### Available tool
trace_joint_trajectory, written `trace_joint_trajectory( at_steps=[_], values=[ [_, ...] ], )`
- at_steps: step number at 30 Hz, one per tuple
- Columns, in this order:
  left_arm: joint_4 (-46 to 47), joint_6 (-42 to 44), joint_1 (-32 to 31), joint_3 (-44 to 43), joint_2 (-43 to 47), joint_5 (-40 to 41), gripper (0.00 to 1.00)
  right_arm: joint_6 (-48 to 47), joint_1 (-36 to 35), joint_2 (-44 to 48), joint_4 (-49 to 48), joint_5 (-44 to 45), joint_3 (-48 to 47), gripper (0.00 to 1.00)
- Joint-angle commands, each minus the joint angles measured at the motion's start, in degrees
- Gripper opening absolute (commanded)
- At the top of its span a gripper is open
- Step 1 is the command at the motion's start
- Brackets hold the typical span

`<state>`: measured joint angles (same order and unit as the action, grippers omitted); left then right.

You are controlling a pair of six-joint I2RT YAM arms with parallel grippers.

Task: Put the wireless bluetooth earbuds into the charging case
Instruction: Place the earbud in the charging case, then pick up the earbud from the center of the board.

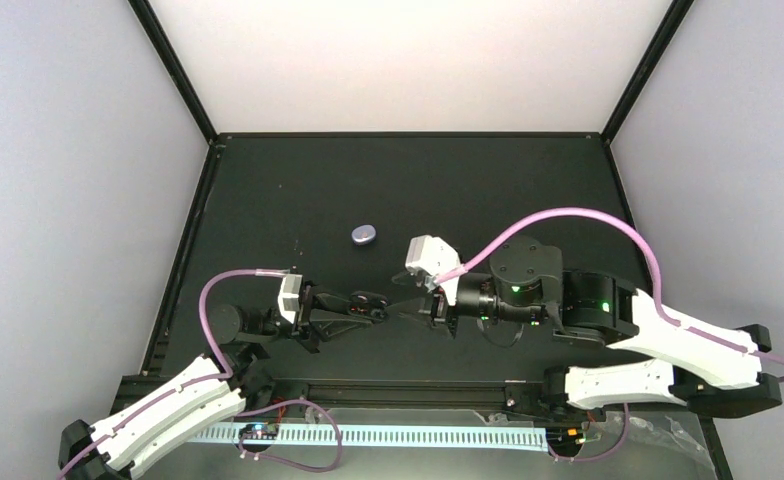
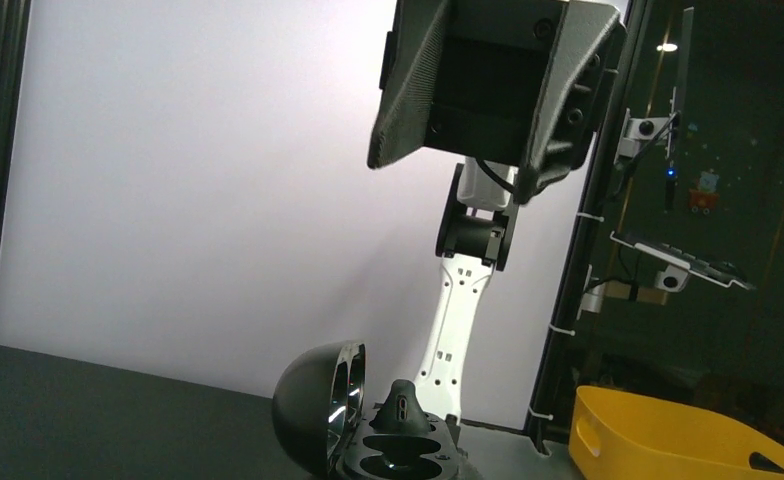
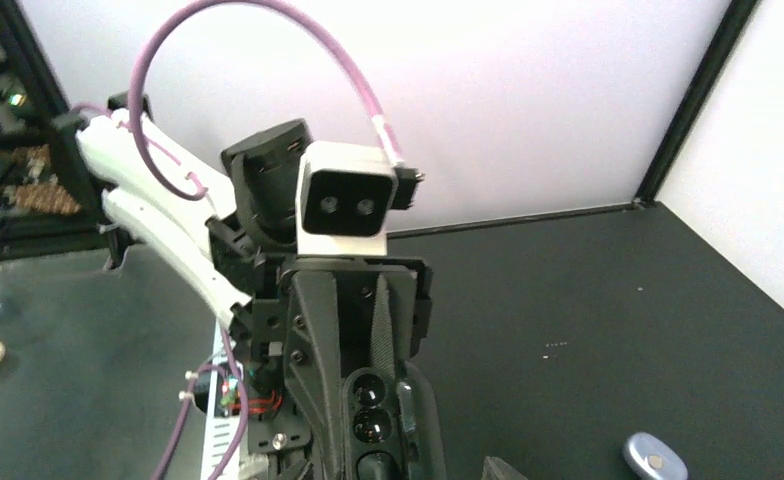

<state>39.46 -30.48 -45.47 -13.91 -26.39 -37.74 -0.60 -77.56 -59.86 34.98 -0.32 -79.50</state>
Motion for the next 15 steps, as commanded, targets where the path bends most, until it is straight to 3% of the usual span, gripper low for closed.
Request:
trace_joint_trajectory(
  at_steps=[1,4,9,15],
  values=[
    [2.00,0.30,-0.42,-1.21,-0.07,0.49,0.02,2.06,1.03,2.43,-1.91,6.68,1.52,0.45],
    [1.23,0.49,-0.41,-1.21,0.52,0.88,0.02,7.85,8.00,6.76,-3.74,8.09,8.09,0.50],
    [-0.70,1.03,-0.41,-1.21,2.28,1.47,0.02,19.50,27.53,13.19,-9.63,-1.13,28.58,0.49],
    [-1.58,1.44,-0.50,-1.21,2.70,1.79,0.02,27.28,30.93,8.61,-17.11,-2.00,45.42,0.46]
  ],
)
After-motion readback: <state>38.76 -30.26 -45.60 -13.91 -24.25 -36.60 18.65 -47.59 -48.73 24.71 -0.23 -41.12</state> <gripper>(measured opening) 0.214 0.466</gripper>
